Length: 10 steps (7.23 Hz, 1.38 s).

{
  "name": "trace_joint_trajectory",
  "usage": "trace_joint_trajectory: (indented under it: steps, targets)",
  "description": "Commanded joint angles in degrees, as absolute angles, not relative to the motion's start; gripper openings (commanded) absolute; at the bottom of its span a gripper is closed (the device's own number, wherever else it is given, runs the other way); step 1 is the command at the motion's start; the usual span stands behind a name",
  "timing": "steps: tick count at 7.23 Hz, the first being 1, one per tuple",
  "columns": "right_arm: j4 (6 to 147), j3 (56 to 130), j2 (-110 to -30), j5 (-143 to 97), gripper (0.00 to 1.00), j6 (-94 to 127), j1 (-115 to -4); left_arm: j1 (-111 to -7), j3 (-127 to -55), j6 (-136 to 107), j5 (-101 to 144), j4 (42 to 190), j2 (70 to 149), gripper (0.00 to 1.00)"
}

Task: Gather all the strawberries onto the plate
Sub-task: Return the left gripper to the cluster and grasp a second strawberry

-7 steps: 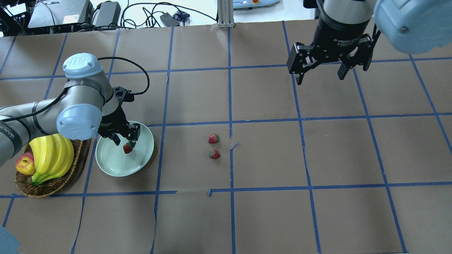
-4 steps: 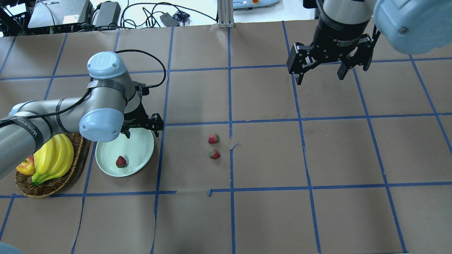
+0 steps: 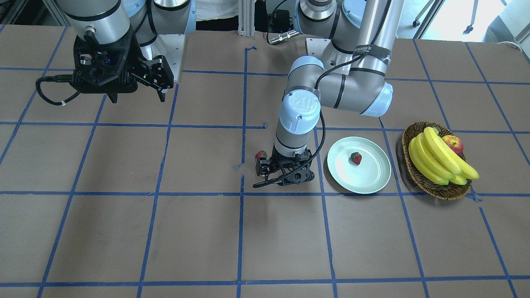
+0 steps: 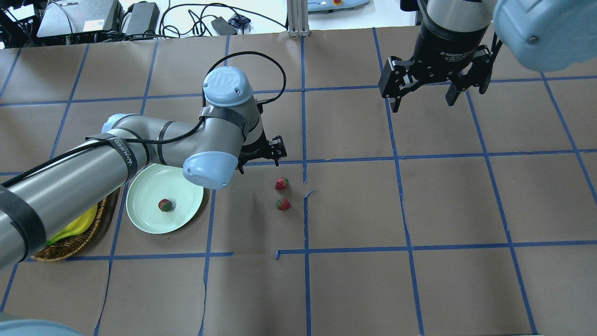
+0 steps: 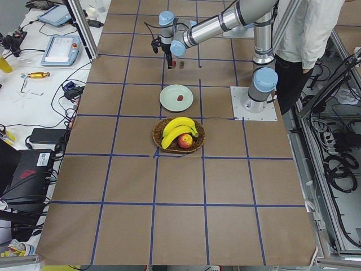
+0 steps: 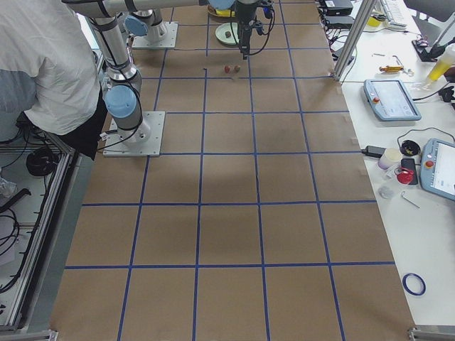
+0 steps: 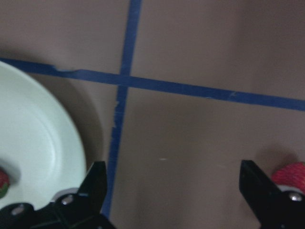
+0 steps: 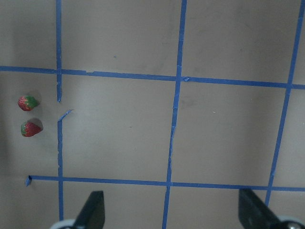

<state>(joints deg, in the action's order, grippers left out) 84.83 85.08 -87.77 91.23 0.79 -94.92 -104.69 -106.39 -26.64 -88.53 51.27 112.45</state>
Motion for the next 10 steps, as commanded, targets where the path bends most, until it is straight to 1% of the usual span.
trace_joint_trajectory:
  steps: [1,2,5,6,7,8,9,10]
  targets:
    - [84.8,85.1,-87.5,91.2,1.0,0.8,-94.9,-107.0,-106.3,-29.0,-86.0,48.6,115.4,0.9]
    - [84.9,85.1,-87.5,91.2,1.0,0.8,-94.8,-107.2,-106.3,-28.7,-86.1,48.3,115.8,0.84]
    - [85.0,85.1,-87.5,91.2,1.0,0.8,-94.7,-107.2,-106.4,-28.3,-86.4,48.9,116.6,0.5]
    - [85.0,85.1,-87.0,91.2,1.0,0.7,-94.7,-107.2,-106.3,-28.1,-86.6,49.0,116.6,0.3]
    - [85.1,85.1,-87.1,91.2,1.0,0.8,-94.7,-107.2,-106.3,-27.7,-86.7,49.0,116.4,0.08]
    - [85.1,85.1,-87.1,91.2,1.0,0.7,-94.7,-107.1,-106.2,-25.9,-86.8,49.1,114.9,0.03]
    - [85.1,85.1,-87.1,91.2,1.0,0.7,-94.7,-106.0,-105.9,-21.1,-89.8,52.1,113.4,0.04]
    - [85.1,85.0,-87.1,91.2,1.0,0.7,-94.7,-102.1,-105.9,-16.6,-92.2,56.1,111.6,0.04]
